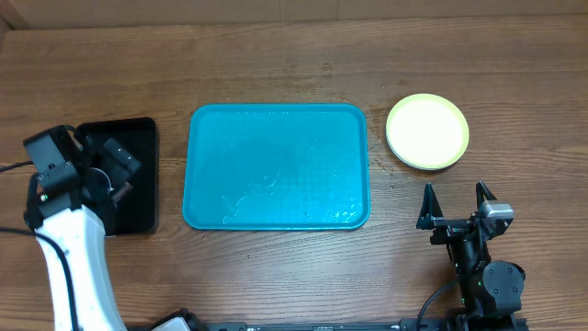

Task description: Clean dirty plates on tray and stack at the side

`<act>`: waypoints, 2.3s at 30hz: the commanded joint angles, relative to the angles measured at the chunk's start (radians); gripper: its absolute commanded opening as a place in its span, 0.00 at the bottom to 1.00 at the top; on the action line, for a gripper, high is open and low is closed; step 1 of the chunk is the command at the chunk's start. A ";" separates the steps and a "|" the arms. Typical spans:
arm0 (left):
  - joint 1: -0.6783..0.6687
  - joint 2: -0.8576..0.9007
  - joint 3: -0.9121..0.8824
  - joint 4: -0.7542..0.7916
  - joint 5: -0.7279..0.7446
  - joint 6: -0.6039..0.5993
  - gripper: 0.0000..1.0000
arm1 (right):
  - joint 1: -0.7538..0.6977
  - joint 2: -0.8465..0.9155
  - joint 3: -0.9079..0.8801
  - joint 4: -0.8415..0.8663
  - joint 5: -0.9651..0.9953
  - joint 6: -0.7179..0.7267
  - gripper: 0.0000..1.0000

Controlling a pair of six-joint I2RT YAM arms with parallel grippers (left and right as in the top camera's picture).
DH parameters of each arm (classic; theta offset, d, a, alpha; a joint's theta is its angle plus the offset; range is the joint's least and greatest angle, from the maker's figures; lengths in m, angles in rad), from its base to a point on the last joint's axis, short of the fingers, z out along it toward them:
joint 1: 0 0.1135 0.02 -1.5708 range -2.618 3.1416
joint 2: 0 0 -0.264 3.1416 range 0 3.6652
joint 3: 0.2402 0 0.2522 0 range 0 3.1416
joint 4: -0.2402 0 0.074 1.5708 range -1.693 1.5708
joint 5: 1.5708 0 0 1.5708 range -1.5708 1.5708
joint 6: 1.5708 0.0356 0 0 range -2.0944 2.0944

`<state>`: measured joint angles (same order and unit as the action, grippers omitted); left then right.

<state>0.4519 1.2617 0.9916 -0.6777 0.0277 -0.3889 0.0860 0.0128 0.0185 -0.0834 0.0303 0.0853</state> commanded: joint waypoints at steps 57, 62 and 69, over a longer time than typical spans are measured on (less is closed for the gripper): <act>-0.453 -1.258 -0.987 0.597 -0.020 0.397 1.00 | 0.003 -0.010 -0.010 0.003 0.005 -0.004 1.00; -0.453 -1.258 -0.987 0.597 -0.020 0.406 1.00 | 0.003 -0.010 -0.010 0.003 0.005 -0.004 1.00; -0.453 -1.258 -0.987 0.599 -0.018 0.404 1.00 | 0.003 -0.010 -0.010 0.003 0.005 -0.004 1.00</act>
<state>0.0029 0.0166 0.0116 -0.0811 0.0177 -0.0143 0.0856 0.0128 0.0185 -0.0834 0.0303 0.0853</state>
